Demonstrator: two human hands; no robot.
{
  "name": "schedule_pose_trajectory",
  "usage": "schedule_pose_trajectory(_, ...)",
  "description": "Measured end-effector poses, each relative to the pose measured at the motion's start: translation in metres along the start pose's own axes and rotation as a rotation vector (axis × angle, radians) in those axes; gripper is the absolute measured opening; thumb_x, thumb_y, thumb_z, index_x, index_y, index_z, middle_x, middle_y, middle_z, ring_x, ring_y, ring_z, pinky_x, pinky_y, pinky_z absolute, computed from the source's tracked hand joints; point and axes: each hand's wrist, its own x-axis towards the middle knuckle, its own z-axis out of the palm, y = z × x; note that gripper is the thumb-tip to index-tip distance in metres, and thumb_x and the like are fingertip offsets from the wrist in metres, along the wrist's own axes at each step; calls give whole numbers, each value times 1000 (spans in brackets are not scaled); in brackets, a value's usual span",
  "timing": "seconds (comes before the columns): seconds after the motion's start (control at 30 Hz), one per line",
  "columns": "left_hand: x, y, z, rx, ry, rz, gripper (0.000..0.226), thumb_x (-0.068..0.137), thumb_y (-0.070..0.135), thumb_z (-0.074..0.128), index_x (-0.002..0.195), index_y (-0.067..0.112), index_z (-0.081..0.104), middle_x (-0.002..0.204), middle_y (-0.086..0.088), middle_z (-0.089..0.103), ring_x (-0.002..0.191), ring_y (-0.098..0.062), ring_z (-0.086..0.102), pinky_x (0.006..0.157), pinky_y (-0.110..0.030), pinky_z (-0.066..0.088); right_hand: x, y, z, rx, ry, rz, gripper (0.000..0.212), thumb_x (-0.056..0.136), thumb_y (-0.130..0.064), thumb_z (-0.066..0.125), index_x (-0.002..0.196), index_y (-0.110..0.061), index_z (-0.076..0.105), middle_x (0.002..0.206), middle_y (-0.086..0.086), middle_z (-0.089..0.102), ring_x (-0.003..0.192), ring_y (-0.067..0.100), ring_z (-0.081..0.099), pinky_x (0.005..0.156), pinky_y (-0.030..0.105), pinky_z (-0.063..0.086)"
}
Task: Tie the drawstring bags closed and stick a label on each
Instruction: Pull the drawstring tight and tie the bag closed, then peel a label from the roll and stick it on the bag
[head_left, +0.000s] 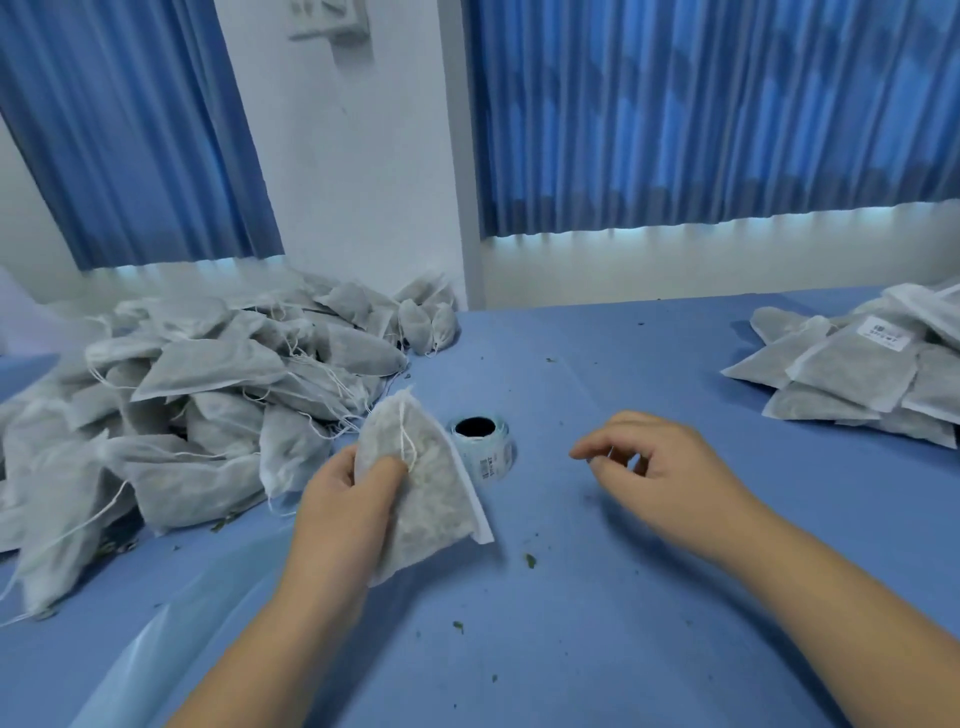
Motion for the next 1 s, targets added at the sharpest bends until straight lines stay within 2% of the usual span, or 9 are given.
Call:
schedule_pose_trajectory(0.07,-1,-8,-11,18,54,-20,15,78,27,60,78,12,61,64,2,57,57,-15,52,56,-29,41,3,-2,12,-26,-13,18,36,85,-7,62,80,-42,66,81,-13,62,73,2,56,65,7,39)
schedule_pose_trajectory(0.13,-2,-16,-15,39,62,-19,12,83,23,60,81,12,61,66,1,58,57,-14,52,56,-29,40,9,-6,27,-65,-44,39,28,87,-12,59,87,-39,66,83,-15,62,76,-2,54,67,7,40)
schedule_pose_trajectory(0.23,-1,-22,-11,122,65,15,5,86,17,58,88,14,62,75,-4,65,56,-6,55,54,-22,43,21,-17,46,-104,-106,77,28,85,-16,55,104,-35,63,76,-16,61,70,-2,54,69,19,46)
schedule_pose_trajectory(0.33,-3,-22,-6,200,54,60,9,85,14,59,88,22,59,76,2,65,51,6,54,45,-10,37,34,-29,60,-143,-171,94,40,84,-18,52,118,-37,58,75,-12,60,72,4,56,73,33,51)
schedule_pose_trajectory(0.47,-4,-24,-5,257,38,84,14,85,15,60,89,27,54,78,7,64,58,11,55,48,-8,38,38,-30,78,-205,-188,41,46,86,-18,50,127,-39,54,76,-10,59,75,10,55,70,33,50)
schedule_pose_trajectory(0.67,-5,-25,-8,278,30,127,17,85,16,61,90,29,52,73,10,63,57,10,54,49,-8,38,31,-14,80,-154,-183,53,36,86,-16,54,115,-37,58,76,-8,60,66,5,52,71,31,50)
schedule_pose_trajectory(0.8,-8,-25,-9,265,0,156,17,84,16,62,90,30,54,64,15,63,53,4,53,48,-9,38,32,-11,79,-123,-167,41,30,85,-17,57,106,-38,59,79,-12,61,68,0,52,69,22,47)
schedule_pose_trajectory(0.9,-9,-25,-9,277,-10,182,18,84,16,61,90,31,54,71,23,63,55,3,54,50,-10,39,32,-15,81,-87,-150,21,27,84,-17,59,94,-42,55,80,-14,60,68,-6,51,64,11,38)
schedule_pose_trajectory(1.0,-9,-26,-9,279,-12,191,19,84,15,61,90,31,54,74,23,63,57,3,54,51,-10,39,32,-17,81,-77,-153,19,20,83,-18,60,85,-37,54,81,-14,60,67,-6,50,63,12,37)
